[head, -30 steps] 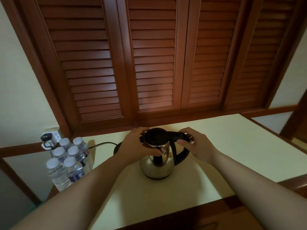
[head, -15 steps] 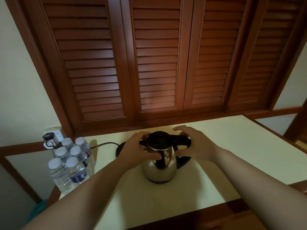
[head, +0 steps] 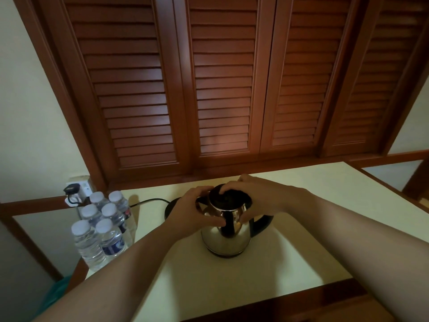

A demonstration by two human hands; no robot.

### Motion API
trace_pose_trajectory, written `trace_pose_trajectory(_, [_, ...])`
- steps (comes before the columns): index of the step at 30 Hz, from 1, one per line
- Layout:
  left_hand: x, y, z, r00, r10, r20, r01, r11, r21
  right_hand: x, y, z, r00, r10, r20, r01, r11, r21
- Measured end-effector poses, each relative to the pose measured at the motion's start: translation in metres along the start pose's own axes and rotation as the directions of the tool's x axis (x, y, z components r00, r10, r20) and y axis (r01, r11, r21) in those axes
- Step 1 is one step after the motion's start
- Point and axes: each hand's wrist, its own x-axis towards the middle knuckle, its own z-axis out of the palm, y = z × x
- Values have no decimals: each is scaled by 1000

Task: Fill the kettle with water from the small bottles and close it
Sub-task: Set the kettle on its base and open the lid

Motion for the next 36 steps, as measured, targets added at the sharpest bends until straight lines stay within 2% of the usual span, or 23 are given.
trace_pose_trajectory(7, [-1, -1, -1, 1000, -9, 6, 9, 1000, -22, -11, 11, 16, 978, -29, -206, 85, 958, 272])
trace_pose_trajectory(12, [-5, -4, 0, 1000, 18, -8, -18, 1000, 0, -28, 16, 41, 904, 108, -415, 90, 898, 431])
trace_pose_trajectory(16, [-8, -5, 1, 1000, 16, -10, -16, 1000, -6, -45, 24, 63, 830, 256, -496, 52, 849, 526])
trace_pose_trajectory(20, [-10, -7, 4, 1000, 11, -19, -11, 999, -30, -60, 30, 77, 795, 337, -505, 7, 827, 563])
trace_pose_trajectory(26, [-13, -5, 12, 997, 16, -73, -20, 999, -44, -60, 31, 81, 809, 353, -471, 24, 780, 625])
trace_pose_trajectory(32, [-17, -2, 16, 996, 10, -89, -12, 1000, -21, -61, 30, 77, 814, 383, -436, -18, 767, 641])
trace_pose_trajectory(36, [-31, -8, 19, 993, -36, -112, 28, 997, -67, -70, 20, 89, 771, 452, -449, -70, 761, 645])
